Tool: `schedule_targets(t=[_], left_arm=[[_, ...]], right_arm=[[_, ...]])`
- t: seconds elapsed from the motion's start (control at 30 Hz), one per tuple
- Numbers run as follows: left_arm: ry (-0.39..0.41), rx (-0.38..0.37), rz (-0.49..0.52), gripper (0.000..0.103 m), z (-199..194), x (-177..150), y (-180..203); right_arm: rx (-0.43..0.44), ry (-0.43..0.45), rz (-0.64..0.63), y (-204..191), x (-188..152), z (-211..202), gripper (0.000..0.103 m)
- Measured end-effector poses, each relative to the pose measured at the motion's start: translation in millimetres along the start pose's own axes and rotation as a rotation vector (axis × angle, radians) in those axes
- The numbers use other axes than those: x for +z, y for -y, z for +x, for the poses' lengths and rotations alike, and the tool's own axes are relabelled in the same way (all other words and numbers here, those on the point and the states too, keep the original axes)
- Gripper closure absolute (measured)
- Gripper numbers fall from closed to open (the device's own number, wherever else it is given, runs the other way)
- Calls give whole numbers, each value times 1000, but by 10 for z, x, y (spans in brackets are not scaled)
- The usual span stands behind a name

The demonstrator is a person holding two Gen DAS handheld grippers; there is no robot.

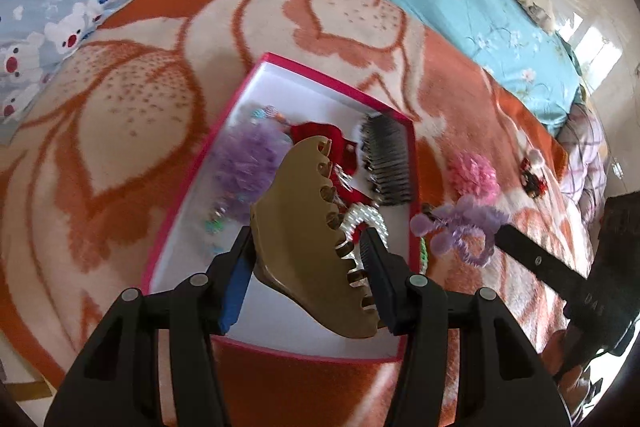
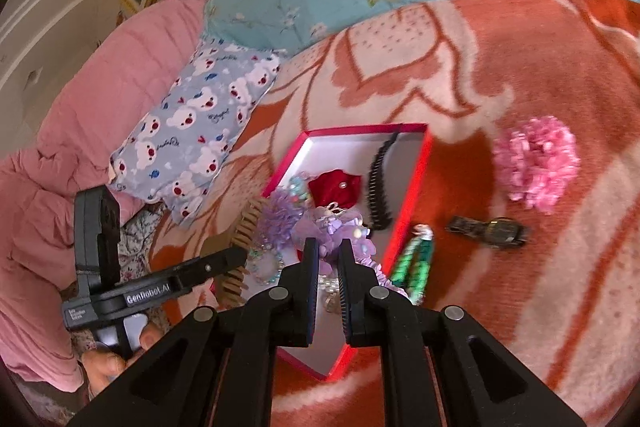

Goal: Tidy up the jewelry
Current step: 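Carry claw clip and lilac scrunchie into the box and open both tools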

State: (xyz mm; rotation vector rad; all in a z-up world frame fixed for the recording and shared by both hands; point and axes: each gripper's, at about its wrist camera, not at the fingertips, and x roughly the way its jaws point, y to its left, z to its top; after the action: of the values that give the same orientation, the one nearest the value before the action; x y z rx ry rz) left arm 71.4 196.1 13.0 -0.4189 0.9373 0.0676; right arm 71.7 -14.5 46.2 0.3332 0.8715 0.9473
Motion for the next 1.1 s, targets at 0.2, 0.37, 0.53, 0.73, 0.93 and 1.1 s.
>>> schedule_targets(t=[0.2, 0.37, 0.53, 0.73, 0.93, 1.1], left_arm=[[-3, 24, 5, 51, 142, 164, -100], [-38, 53, 24, 51, 351, 190, -140], [-52, 77, 36, 51, 462, 161, -162], [-50, 108, 55, 51, 536, 159, -185], [-48, 111, 64, 53, 564, 148, -202], [-67, 96, 47, 57, 584, 139, -247]], right_arm=[[23, -35, 6, -66, 19, 278, 94], [23, -72, 7, -58, 18, 549, 94], [8, -104, 38, 76, 7, 810, 94], [-14, -117, 65, 206, 40, 953, 94], [2, -143, 49, 171, 21, 1040, 91], [5, -146, 50, 167, 9, 1036, 88]])
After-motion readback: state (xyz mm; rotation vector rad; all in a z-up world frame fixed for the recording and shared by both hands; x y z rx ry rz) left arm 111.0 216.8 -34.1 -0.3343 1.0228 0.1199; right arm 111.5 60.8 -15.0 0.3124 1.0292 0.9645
